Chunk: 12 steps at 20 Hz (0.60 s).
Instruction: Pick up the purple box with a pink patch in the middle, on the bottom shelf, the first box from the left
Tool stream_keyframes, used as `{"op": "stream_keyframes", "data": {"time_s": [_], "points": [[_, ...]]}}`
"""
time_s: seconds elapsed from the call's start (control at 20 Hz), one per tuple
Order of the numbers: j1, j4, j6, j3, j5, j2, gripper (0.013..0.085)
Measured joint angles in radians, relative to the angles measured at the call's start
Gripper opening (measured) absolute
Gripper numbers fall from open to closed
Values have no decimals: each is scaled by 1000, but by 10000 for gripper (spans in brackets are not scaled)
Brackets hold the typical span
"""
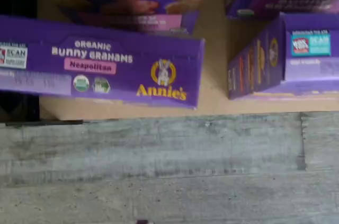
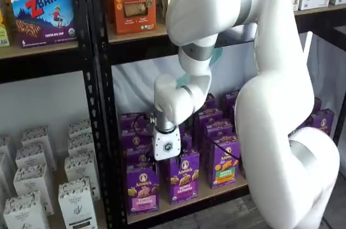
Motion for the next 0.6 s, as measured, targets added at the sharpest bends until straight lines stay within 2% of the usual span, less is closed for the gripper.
{"op": "stream_keyframes", "data": {"time_s": [0.5, 0.6], "points": [[17, 4, 12, -147, 26, 89, 850], [20, -29, 45, -172, 51, 100, 850]]}}
